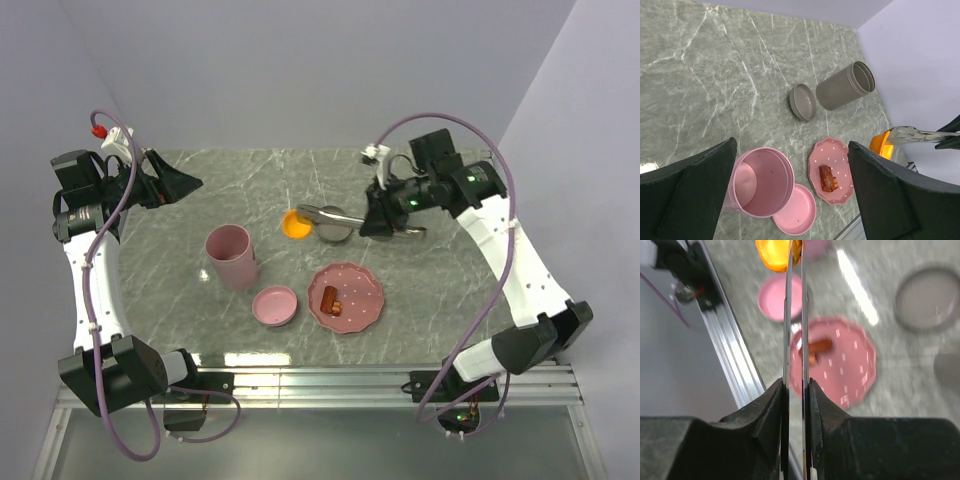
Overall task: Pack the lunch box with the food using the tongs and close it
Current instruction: Place the food into the lunch box
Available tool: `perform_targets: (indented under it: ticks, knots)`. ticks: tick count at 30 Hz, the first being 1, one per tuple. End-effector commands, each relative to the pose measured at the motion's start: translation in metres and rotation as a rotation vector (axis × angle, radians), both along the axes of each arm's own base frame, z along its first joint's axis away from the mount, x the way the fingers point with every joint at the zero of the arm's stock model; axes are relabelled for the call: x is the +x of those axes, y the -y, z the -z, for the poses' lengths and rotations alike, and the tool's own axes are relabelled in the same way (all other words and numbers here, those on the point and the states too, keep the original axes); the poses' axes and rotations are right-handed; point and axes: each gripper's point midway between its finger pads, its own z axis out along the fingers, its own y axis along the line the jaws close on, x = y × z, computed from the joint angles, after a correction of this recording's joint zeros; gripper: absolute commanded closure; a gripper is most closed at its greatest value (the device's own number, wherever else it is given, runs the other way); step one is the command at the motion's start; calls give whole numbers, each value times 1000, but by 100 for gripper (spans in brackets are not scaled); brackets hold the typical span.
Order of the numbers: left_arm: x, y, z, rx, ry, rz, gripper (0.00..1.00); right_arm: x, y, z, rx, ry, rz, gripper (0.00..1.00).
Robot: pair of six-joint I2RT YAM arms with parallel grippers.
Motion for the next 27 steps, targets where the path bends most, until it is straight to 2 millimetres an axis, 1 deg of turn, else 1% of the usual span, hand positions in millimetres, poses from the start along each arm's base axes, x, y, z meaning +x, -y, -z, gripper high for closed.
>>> perform_targets:
  ticks: [1,2,3,4,5,6,7,8,9,10,12,13,16,21,27]
  knots:
    - [-4,1,-13,27,60,3,1,24,-45,-34,107,66,24,73]
    - [-5,1,-13,27,61,3,0,27,-51,-35,105,74,31,73]
    - [-5,1,-13,26,59,1,1,26,-65,-43,122,94,11,73]
    - [-5,2,-13,24,60,5,1,30,-72,-38,111,84,7,73]
    - [-6,2,-13,19,58,6,0,31,-79,-38,101,91,-2,73]
    - [-6,3,-12,11,52,9,1,33,-86,-43,94,116,-2,73]
    - [-6,4,-12,9,55,14,1,37,-94,-38,82,107,-6,73]
    - [-6,5,-13,4,57,21,1,39,-99,-38,82,109,-6,73]
    - [-7,5,-13,3,60,21,1,42,-103,-42,86,123,-3,73]
    - [-7,5,-13,3,61,21,1,42,-113,-35,72,112,-19,73]
    - [-6,4,-14,7,66,14,1,42,-122,-33,65,122,-32,73]
    - [-6,4,-13,7,64,17,1,41,-130,-24,52,105,-51,73]
    - [-7,4,-11,12,60,15,1,38,-146,-13,29,95,-78,73]
    - [-6,4,-10,11,61,14,1,44,-164,7,-7,79,-95,73]
    - [-7,3,-10,13,61,12,1,42,-177,25,-41,63,-116,72]
